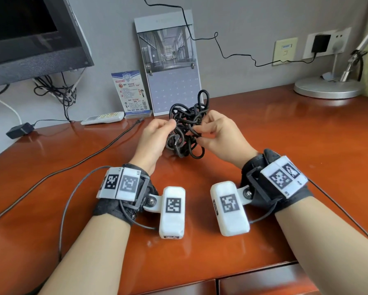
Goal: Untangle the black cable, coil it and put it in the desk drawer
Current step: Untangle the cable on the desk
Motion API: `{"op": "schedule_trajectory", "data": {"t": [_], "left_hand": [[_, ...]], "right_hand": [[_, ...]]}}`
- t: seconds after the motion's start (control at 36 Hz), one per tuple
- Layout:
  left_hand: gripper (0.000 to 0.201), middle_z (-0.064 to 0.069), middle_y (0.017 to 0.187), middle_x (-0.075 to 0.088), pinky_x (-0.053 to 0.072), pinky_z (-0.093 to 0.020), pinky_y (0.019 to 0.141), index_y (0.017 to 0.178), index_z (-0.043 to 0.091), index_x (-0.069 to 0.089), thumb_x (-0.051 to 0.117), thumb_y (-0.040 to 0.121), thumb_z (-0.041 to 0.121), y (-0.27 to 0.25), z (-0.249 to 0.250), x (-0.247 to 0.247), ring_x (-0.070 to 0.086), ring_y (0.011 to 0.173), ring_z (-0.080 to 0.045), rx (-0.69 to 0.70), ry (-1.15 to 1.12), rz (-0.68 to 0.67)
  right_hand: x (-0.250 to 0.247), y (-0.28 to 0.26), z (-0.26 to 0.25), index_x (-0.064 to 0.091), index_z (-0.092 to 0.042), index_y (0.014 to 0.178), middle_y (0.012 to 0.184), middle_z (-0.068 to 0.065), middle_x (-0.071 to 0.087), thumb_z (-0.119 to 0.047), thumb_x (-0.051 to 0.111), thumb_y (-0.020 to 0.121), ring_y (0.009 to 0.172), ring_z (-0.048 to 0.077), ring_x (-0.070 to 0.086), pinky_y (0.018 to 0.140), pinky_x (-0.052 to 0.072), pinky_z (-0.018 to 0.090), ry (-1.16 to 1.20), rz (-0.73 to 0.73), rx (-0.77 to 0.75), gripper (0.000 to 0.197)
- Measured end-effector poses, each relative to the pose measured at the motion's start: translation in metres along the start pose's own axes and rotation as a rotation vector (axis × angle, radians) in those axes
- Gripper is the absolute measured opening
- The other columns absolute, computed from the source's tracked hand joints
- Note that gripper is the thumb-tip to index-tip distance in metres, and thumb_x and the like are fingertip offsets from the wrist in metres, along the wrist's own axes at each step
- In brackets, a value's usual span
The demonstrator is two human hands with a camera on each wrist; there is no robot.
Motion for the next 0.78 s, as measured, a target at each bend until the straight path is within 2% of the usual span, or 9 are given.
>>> {"op": "schedule_trajectory", "data": {"t": [0.08, 0.17, 0.22, 0.28, 0.36, 0.5, 0.61, 0.69, 0.78], "left_hand": [[0.01, 0.006, 0.078, 0.053, 0.033, -0.025, 0.059, 0.083, 0.019, 0.057, 0.056, 0.089, 0.027, 0.002, -0.001, -0.004, 0.045, 0.069, -0.01, 0.014, -0.018, 0.036], [0.011, 0.001, 0.079, 0.052, 0.036, -0.027, 0.064, 0.075, 0.017, 0.052, 0.052, 0.086, 0.018, 0.001, -0.002, -0.005, 0.046, 0.073, -0.014, -0.007, -0.027, 0.052], [0.012, -0.005, 0.08, 0.055, 0.037, -0.03, 0.066, 0.073, 0.016, 0.052, 0.049, 0.085, 0.013, 0.0, -0.004, -0.002, 0.048, 0.075, -0.019, -0.03, -0.066, 0.033], [0.013, -0.008, 0.078, 0.056, 0.035, -0.032, 0.063, 0.073, 0.016, 0.054, 0.048, 0.084, 0.012, -0.002, -0.005, 0.003, 0.048, 0.074, -0.021, -0.048, -0.096, 0.006], [0.015, -0.004, 0.074, 0.055, 0.036, -0.029, 0.061, 0.074, 0.017, 0.054, 0.049, 0.086, 0.01, -0.005, 0.001, 0.013, 0.049, 0.069, -0.019, -0.014, -0.061, -0.024], [0.014, -0.003, 0.07, 0.052, 0.034, -0.023, 0.053, 0.074, 0.016, 0.053, 0.054, 0.084, 0.006, -0.012, 0.013, 0.024, 0.043, 0.06, -0.012, 0.067, -0.014, -0.061], [0.012, -0.005, 0.063, 0.047, 0.024, -0.017, 0.037, 0.076, 0.014, 0.05, 0.055, 0.082, 0.004, -0.013, 0.014, 0.027, 0.033, 0.042, -0.008, 0.062, -0.015, -0.074], [0.018, -0.006, 0.065, 0.047, 0.025, -0.017, 0.038, 0.072, 0.015, 0.047, 0.056, 0.079, 0.002, -0.013, 0.012, 0.028, 0.035, 0.044, -0.01, 0.042, -0.034, -0.078], [0.018, 0.002, 0.059, 0.046, 0.031, -0.018, 0.043, 0.069, 0.016, 0.048, 0.059, 0.077, 0.005, -0.013, 0.011, 0.031, 0.041, 0.048, -0.01, 0.032, -0.022, -0.095]], "right_hand": [[0.002, -0.002, -0.009, 0.075, -0.01, 0.098, 0.08, -0.011, 0.039, -0.002, 0.069, 0.079, 0.088, 0.017, 0.044, 0.075, 0.036, 0.024, -0.037, -0.045, -0.033, 0.022], [0.003, -0.005, -0.018, 0.075, -0.017, 0.098, 0.092, -0.003, 0.045, -0.015, 0.069, 0.08, 0.093, 0.014, 0.045, 0.076, 0.039, 0.029, -0.14, -0.081, -0.059, 0.019], [-0.005, -0.004, -0.021, 0.073, -0.017, 0.087, 0.093, -0.004, 0.044, -0.025, 0.066, 0.082, 0.088, 0.011, 0.044, 0.071, 0.035, 0.027, -0.138, -0.013, -0.045, 0.011], [-0.017, -0.003, -0.019, 0.066, -0.015, 0.077, 0.091, -0.006, 0.042, -0.03, 0.064, 0.081, 0.083, 0.01, 0.044, 0.07, 0.034, 0.026, -0.08, 0.105, -0.011, 0.015], [-0.029, -0.002, -0.024, 0.061, -0.014, 0.078, 0.09, -0.005, 0.04, -0.025, 0.06, 0.077, 0.086, 0.016, 0.046, 0.075, 0.045, 0.035, -0.044, 0.207, -0.06, 0.011], [-0.011, -0.001, -0.028, 0.073, -0.023, 0.077, 0.093, 0.008, 0.052, -0.021, 0.058, 0.071, 0.088, 0.033, 0.045, 0.07, 0.048, 0.047, -0.299, 0.101, -0.168, 0.016], [-0.009, 0.001, -0.029, 0.071, -0.022, 0.073, 0.093, 0.011, 0.054, -0.024, 0.061, 0.065, 0.085, 0.037, 0.047, 0.06, 0.048, 0.044, -0.395, 0.08, -0.156, 0.014], [-0.009, 0.001, -0.032, 0.071, -0.021, 0.083, 0.099, 0.012, 0.054, -0.028, 0.061, 0.065, 0.088, 0.038, 0.047, 0.062, 0.041, 0.04, -0.412, 0.075, -0.156, 0.022], [-0.011, 0.0, -0.032, 0.072, -0.023, 0.076, 0.1, 0.011, 0.055, -0.025, 0.068, 0.067, 0.091, 0.038, 0.047, 0.065, 0.03, 0.038, -0.445, 0.078, -0.153, 0.01]]}}
Point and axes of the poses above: each hand's wrist, its own y-axis towards the middle knuckle, its own x-axis out of the palm, z = x × y, the point moved 10 cm from there along y, towards the middle knuckle
